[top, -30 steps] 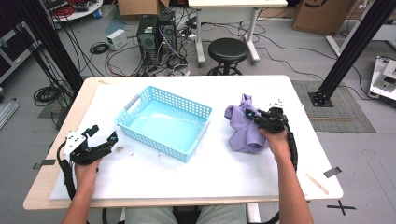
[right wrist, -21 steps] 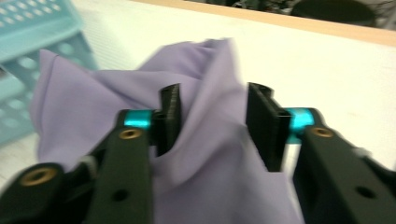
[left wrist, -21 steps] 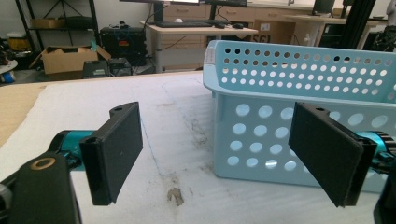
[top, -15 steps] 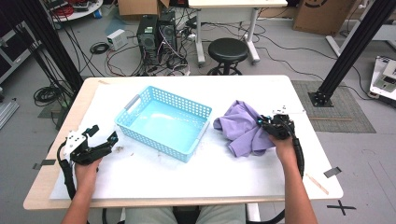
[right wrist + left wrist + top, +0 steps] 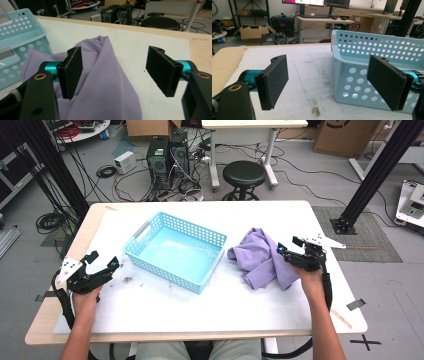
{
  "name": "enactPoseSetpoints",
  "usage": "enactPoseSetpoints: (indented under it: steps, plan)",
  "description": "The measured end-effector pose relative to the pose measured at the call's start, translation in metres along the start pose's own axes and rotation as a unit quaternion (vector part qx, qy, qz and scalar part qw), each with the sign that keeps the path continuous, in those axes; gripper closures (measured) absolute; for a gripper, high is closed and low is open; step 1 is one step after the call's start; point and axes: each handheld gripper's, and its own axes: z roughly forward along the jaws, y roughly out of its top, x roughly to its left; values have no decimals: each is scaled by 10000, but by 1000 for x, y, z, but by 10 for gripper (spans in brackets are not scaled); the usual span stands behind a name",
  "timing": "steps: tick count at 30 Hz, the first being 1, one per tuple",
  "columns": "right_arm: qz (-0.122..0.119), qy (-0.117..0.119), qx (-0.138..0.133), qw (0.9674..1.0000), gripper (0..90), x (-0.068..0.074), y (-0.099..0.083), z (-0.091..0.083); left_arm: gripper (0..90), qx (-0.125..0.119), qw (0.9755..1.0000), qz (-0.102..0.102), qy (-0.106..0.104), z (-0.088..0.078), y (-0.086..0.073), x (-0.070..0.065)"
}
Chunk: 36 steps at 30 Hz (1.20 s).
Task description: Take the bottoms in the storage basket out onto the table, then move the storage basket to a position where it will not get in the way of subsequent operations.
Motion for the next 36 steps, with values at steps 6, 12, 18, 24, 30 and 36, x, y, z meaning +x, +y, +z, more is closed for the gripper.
enactPoseSetpoints:
  steps: [6, 12, 18, 24, 30, 36]
  plan:
    - [-141, 292, 123, 9994, 231, 13, 1, 6, 174, 43, 9999, 82, -95, 0, 2, -8]
    - [-222, 577, 123, 9980, 217, 20, 4, 10, 174, 90, 9998, 90, -134, 2, 7, -12]
    - [-310, 838, 263, 9957, 217, 35, 8, 23, 174, 172, 9997, 118, -98, 0, 7, -15]
    - [-525, 1235, 432, 9900, 217, 60, 9, 43, 174, 285, 9995, 127, -36, 0, 6, -18]
    - [-780, 1439, 683, 9841, 218, 85, 6, 64, 174, 450, 9985, 290, 56, 2, 4, -27]
    - [-749, 1619, 622, 9820, 219, 94, 15, 81, 174, 515, 9981, 336, 48, 10, 3, -35]
